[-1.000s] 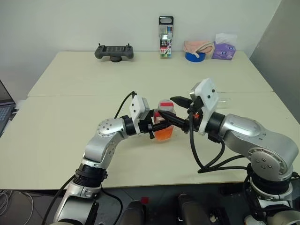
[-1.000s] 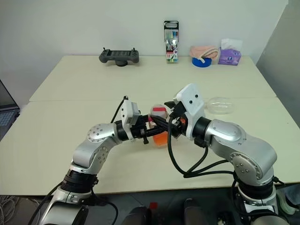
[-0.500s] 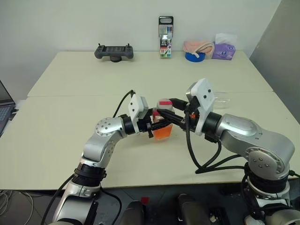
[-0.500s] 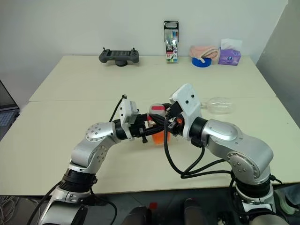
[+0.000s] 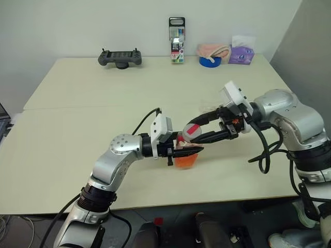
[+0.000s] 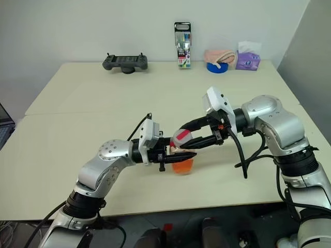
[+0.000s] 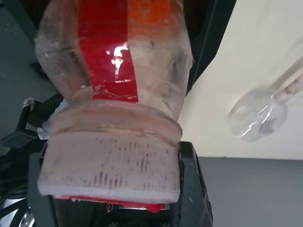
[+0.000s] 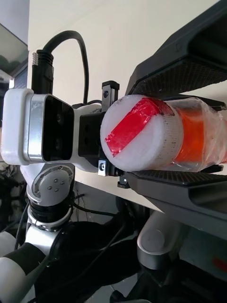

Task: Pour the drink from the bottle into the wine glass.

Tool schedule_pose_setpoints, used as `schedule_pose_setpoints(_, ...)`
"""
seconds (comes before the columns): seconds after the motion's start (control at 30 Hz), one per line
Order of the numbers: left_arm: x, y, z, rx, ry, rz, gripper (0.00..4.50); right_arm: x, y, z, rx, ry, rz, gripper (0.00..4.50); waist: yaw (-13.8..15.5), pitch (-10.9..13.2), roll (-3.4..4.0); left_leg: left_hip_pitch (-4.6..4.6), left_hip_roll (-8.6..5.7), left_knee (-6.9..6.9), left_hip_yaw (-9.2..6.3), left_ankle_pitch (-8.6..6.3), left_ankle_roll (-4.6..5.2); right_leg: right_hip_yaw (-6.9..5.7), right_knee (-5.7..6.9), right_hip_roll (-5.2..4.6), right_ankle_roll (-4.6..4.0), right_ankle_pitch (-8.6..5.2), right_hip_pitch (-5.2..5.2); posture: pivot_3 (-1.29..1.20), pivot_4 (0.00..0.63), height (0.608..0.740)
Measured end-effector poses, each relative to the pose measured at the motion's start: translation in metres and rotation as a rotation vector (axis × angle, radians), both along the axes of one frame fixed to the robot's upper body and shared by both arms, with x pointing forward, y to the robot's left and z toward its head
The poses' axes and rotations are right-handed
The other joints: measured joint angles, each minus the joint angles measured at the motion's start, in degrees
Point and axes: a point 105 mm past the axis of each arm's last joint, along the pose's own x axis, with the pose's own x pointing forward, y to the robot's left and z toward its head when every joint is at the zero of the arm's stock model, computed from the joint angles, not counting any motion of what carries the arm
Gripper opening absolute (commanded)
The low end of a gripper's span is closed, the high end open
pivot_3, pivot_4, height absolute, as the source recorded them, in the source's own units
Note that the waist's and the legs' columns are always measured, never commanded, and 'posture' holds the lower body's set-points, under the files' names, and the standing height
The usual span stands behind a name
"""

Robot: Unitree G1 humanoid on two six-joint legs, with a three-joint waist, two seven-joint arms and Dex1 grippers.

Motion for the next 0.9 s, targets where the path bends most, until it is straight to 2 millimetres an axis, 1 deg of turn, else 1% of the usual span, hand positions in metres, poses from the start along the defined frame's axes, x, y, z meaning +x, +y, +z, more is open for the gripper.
schedule_pose_setpoints(0.07,0.000,0.000,0.001,-0.005,-0.004,0.004,1.69,0.000,0.000,0.001,0.001,0.000,0.004,2.86,0.22,0.00,0.00,-0.01,-0.16,0.00,0.02,0.00,0.00,0.02,-0.02,-0.21,0.00,0.00,0.01,0.00,0.150,0.740)
schedule_pose_setpoints(0.13,0.003,0.003,0.003,-0.011,-0.008,0.029,1.68,-0.001,0.000,0.002,0.004,0.001,0.006,3.62,0.34,0.00,0.00,-0.03,-0.23,0.03,0.05,0.00,-0.01,0.05,-0.03,-0.30,0.00,0.01,0.02,0.00,0.150,0.740)
schedule_pose_setpoints(0.2,0.006,0.005,0.004,-0.018,-0.015,0.050,1.68,-0.002,0.001,0.004,0.010,-0.017,0.005,4.25,0.51,0.00,0.00,-0.04,-0.25,0.05,0.05,0.00,-0.01,0.06,-0.03,-0.33,0.00,0.01,0.02,0.00,0.150,0.740)
schedule_pose_setpoints(0.33,0.019,0.017,0.003,-0.025,-0.013,0.130,1.68,0.002,-0.004,0.014,0.081,-0.078,-0.091,4.31,1.06,0.00,0.00,-0.03,-0.24,0.04,0.03,0.00,-0.01,0.02,-0.02,-0.30,0.00,0.00,0.02,0.00,0.150,0.740)
schedule_pose_setpoints(0.43,0.024,0.018,0.004,-0.034,-0.019,0.146,1.68,-0.001,-0.008,0.013,0.123,-0.075,-0.183,4.31,1.37,0.00,0.00,-0.06,-0.24,0.03,0.02,0.00,-0.01,0.01,-0.04,-0.30,0.00,0.00,0.02,0.00,0.150,0.740)
schedule_pose_setpoints(0.53,0.027,0.018,0.006,-0.044,-0.036,0.161,1.68,-0.004,-0.004,0.012,0.166,-0.084,-0.302,4.31,1.32,0.00,0.00,-0.06,-0.23,0.03,0.04,0.00,-0.03,0.05,-0.02,-0.31,0.00,0.01,0.00,0.00,0.150,0.740)
schedule_pose_setpoints(0.67,0.028,0.016,0.009,-0.058,-0.053,0.162,1.68,-0.008,0.007,0.006,0.224,-0.077,-0.468,4.31,1.30,0.00,0.00,-0.05,-0.22,0.04,0.02,0.00,-0.03,0.04,0.01,-0.29,0.00,0.00,0.00,0.00,0.150,0.740)
schedule_pose_setpoints(0.73,0.029,0.017,0.008,-0.063,-0.053,0.168,1.68,-0.008,0.010,0.009,0.293,-0.052,-0.557,4.31,1.30,0.00,0.00,-0.04,-0.22,0.05,0.02,0.00,-0.04,0.05,0.02,-0.28,0.00,0.00,0.01,0.00,0.150,0.740)
schedule_pose_setpoints(0.8,0.029,0.016,0.008,-0.067,-0.054,0.167,1.68,-0.007,0.010,0.010,0.334,-0.046,-0.644,4.31,1.33,-0.02,-0.02,-0.04,-0.23,0.06,0.01,0.01,-0.04,0.04,0.01,-0.28,0.00,0.00,0.03,0.00,0.150,0.740)
schedule_pose_setpoints(0.9,0.031,0.016,0.005,-0.071,-0.050,0.168,1.68,-0.005,0.010,-0.001,0.389,0.014,-0.791,4.31,1.32,-0.02,-0.03,-0.05,-0.24,0.05,0.04,0.01,-0.04,0.06,0.01,-0.28,0.00,0.00,0.01,0.00,0.150,0.740)
